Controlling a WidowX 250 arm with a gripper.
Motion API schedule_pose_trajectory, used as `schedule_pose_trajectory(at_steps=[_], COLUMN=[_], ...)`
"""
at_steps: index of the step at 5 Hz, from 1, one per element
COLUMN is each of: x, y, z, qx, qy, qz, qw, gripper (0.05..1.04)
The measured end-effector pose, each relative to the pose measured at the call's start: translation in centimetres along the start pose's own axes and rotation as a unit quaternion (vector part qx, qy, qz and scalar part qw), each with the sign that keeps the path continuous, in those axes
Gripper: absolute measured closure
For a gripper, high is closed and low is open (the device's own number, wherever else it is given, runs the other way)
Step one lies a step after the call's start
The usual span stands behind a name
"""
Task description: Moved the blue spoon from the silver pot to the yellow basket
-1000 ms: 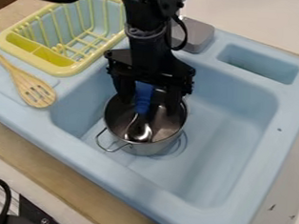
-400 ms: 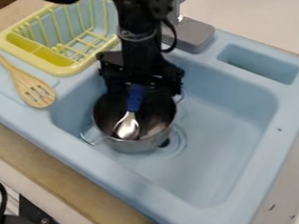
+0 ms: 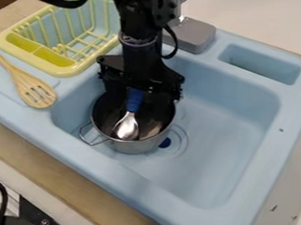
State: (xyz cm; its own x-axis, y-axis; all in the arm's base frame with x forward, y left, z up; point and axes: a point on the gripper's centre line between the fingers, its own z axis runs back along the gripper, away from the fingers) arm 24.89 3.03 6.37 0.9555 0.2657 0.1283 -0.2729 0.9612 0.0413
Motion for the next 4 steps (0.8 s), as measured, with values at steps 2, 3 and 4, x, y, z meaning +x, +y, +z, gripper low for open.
schedule_pose_trajectory(at_steps=[2, 3, 4], x=[-0.1, -0.2, -0.5], y=[0.0, 0.0, 0.2], z=[-0.2, 0.1, 1.6], qx=[-0.016, -0.01, -0.01], qy=[-0.017, -0.019, -0.026], qz=[0.0, -0.003, 0.005], qw=[0.9997, 0.9998, 0.9996], gripper=[0.663, 0.758, 0.759])
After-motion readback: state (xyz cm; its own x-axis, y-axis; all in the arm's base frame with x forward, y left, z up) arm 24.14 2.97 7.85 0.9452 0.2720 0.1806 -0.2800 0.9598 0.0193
